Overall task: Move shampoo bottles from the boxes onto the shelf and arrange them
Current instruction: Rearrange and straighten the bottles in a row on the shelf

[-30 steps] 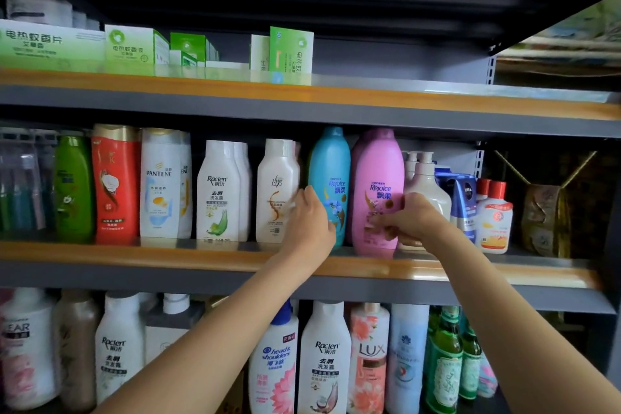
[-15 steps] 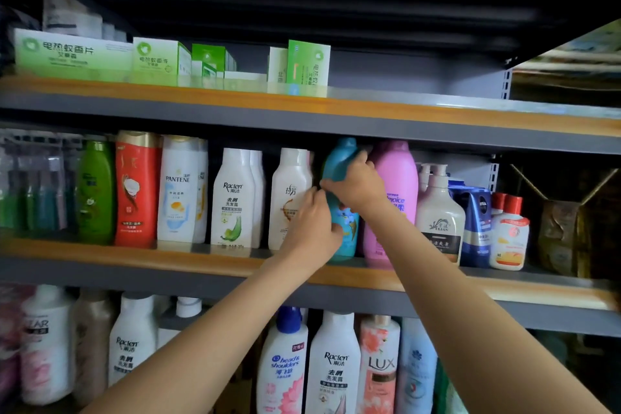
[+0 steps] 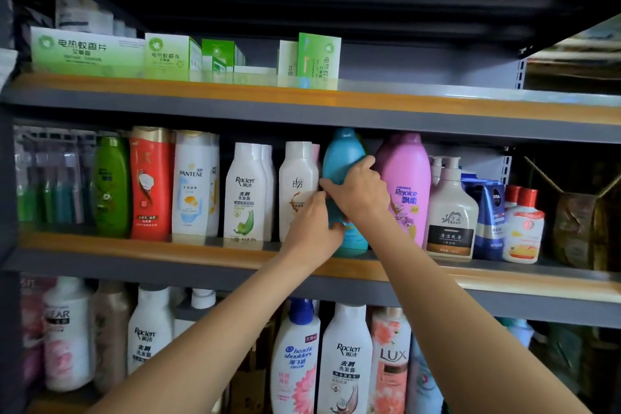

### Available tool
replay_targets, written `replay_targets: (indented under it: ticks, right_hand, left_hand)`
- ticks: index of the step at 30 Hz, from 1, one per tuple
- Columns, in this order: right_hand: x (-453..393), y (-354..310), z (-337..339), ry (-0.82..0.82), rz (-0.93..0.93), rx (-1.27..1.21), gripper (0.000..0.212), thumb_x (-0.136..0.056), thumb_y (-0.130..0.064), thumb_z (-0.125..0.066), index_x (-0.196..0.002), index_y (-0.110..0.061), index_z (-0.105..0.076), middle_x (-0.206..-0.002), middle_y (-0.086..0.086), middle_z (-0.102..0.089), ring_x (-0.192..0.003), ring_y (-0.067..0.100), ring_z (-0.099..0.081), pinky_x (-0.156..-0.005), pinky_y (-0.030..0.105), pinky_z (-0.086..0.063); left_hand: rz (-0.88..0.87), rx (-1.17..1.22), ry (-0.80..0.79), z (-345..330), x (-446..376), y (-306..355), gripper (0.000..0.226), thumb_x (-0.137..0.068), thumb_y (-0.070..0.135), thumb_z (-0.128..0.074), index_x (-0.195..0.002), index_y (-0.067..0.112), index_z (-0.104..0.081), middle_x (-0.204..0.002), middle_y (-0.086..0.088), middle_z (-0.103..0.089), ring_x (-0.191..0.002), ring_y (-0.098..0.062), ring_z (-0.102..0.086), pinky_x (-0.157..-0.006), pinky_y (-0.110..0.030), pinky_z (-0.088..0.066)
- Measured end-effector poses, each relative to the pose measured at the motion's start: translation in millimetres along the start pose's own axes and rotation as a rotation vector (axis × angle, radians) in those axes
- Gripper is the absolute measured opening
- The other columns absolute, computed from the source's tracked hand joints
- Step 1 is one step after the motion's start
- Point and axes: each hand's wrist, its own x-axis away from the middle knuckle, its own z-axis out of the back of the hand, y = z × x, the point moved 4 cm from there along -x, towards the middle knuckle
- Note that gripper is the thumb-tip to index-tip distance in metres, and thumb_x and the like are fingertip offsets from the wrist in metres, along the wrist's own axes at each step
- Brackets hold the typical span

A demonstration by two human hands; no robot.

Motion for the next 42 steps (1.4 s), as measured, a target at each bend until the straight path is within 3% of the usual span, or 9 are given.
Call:
replay_targets:
  ticks: [4,10,15,18,23,29,31,35,42]
  right_hand:
    - [11,7,4,-0.005,0.046,-0.01,0.054,-0.089,-0.038,-0.056,-0.118,0.003,-0.036,-0.119,0.02,-0.056,-0.109,0.038,-0.057,-0.073,0.035,-0.041]
    - [30,21,7,0.036,0.057,-0.099,0.036,-0.094,-0.027,-0.05,-0.113,0.003,-0.041,-0.111,0.02,-0.06,-0.098,0.034,-0.061,-0.065,0.029,-0.039]
    - [36,35,4,-0.014,0.017,-0.151,0.032,-0.096,-0.025,-0.048,-0.105,0.006,-0.053,-0.102,0.018,-0.064,-0.075,0.026,-0.055,-0.051,0.024,-0.037]
    - [38,46,1,-0.103,0.006,-0.105,0.033,-0.096,-0.024,-0.048,-0.106,0.006,-0.056,-0.105,0.02,-0.064,-0.075,0.024,-0.051,-0.045,0.02,-0.031]
    - [39,53,4,-0.155,0.009,0.071,0.029,-0.094,-0.021,-0.052,-0.108,0.003,-0.056,-0.108,0.019,-0.063,-0.1,0.031,-0.059,-0.066,0.027,-0.033]
    - [39,62,3,-0.12,0.028,0.066,0.018,-0.089,-0.011,-0.055,-0.095,0.005,-0.062,-0.097,0.021,-0.067,-0.094,0.034,-0.062,-0.087,0.038,-0.048]
    - [38,62,0,-0.117,0.024,0.034,0.019,-0.088,-0.013,-0.057,-0.094,0.004,-0.063,-0.094,0.021,-0.067,-0.093,0.035,-0.063,-0.087,0.04,-0.049]
    - [37,59,-1,-0.108,0.001,0.12,0.018,-0.092,-0.008,-0.052,-0.105,0.003,-0.06,-0.105,0.018,-0.065,-0.1,0.032,-0.06,-0.07,0.026,-0.036]
    - [36,59,-3,-0.071,0.017,0.181,0.017,-0.092,-0.003,-0.049,-0.104,0.002,-0.06,-0.106,0.019,-0.065,-0.098,0.032,-0.061,-0.072,0.029,-0.04]
  left_hand:
    - [-0.02,0.013,0.004,0,5,5,0.045,-0.088,0.012,-0.056,-0.13,0.008,-0.041,-0.13,-0.007,-0.05,-0.118,-0.023,-0.052,-0.097,-0.04,-0.046]
    - [-0.053,-0.021,0.013,-2,8,6,0.052,-0.089,0.009,-0.054,-0.137,0.008,-0.036,-0.137,-0.007,-0.045,-0.122,-0.022,-0.048,-0.102,-0.037,-0.042]
    - [-0.021,-0.034,-0.002,-5,13,1,0.049,-0.09,0.009,-0.051,-0.136,0.011,-0.035,-0.135,-0.01,-0.047,-0.118,-0.024,-0.052,-0.099,-0.039,-0.045]
    - [-0.014,-0.084,-0.017,-7,13,4,0.047,-0.09,0.012,-0.052,-0.134,0.009,-0.035,-0.13,-0.009,-0.048,-0.109,-0.022,-0.054,-0.09,-0.031,-0.047]
    - [0.049,-0.068,-0.036,-13,5,10,0.045,-0.09,0.017,-0.054,-0.128,0.005,-0.034,-0.129,-0.011,-0.042,-0.105,-0.019,-0.049,-0.075,-0.022,-0.041]
    - [0.159,0.091,0.0,-14,0,8,0.042,-0.091,0.013,-0.052,-0.128,0.005,-0.035,-0.129,-0.01,-0.049,-0.104,-0.018,-0.051,-0.071,-0.022,-0.04]
    - [0.186,0.129,-0.001,-13,0,7,0.042,-0.092,0.013,-0.051,-0.129,0.006,-0.034,-0.125,-0.006,-0.049,-0.096,-0.014,-0.047,-0.067,-0.02,-0.038]
    - [0.202,0.179,0.02,-14,-1,7,0.041,-0.086,0.013,-0.058,-0.122,0.006,-0.041,-0.122,-0.008,-0.052,-0.097,-0.017,-0.052,-0.057,-0.017,-0.038]
    - [0.151,0.053,-0.008,-15,3,9,0.046,-0.083,0.017,-0.061,-0.123,0.006,-0.041,-0.123,-0.01,-0.046,-0.106,-0.022,-0.053,-0.079,-0.028,-0.047]
